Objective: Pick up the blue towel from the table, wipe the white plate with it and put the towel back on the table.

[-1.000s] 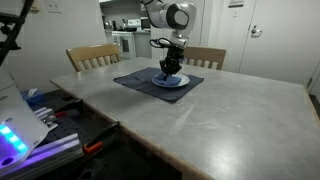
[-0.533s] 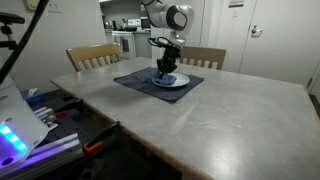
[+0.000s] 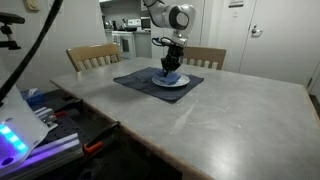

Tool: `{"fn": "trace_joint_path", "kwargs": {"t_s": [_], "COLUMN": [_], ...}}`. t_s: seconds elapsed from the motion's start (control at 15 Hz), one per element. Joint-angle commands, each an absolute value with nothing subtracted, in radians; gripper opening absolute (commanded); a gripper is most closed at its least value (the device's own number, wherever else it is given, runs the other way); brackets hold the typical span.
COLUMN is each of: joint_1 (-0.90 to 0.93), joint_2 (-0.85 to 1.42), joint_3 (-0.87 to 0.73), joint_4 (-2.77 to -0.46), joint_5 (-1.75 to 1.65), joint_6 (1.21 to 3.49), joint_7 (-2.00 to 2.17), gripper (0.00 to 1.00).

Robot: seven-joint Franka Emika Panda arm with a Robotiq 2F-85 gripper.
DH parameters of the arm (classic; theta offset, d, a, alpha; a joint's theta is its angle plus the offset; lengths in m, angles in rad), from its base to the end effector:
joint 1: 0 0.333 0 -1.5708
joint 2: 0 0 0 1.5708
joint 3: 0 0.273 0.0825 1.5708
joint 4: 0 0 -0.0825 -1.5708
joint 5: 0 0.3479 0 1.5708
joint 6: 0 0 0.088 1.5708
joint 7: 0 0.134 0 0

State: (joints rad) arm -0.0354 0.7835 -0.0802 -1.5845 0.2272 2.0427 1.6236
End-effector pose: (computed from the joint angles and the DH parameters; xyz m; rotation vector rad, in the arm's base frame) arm 0.5936 -0.0489 0.1235 1.7775 -2.3868 -0.4774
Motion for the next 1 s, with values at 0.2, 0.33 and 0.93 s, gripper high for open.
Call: {"fn": "trace_joint_path", "kwargs": {"t_s": [0.2, 0.33, 0.93], "joint_1": [-0.040, -0.041, -0.018], "joint_2": [0.882, 0.872, 0.787], "joint_3": [-0.112, -0.124, -0.204], "joint_4": [-1.511, -1.528, -1.676], "joint_5": [0.241, 0.238, 0.189], "joint_6": [2.138, 2.167, 2.236], "joint_7": [1.678, 1.706, 1.919], "gripper": [0.03, 0.03, 0.03]}}
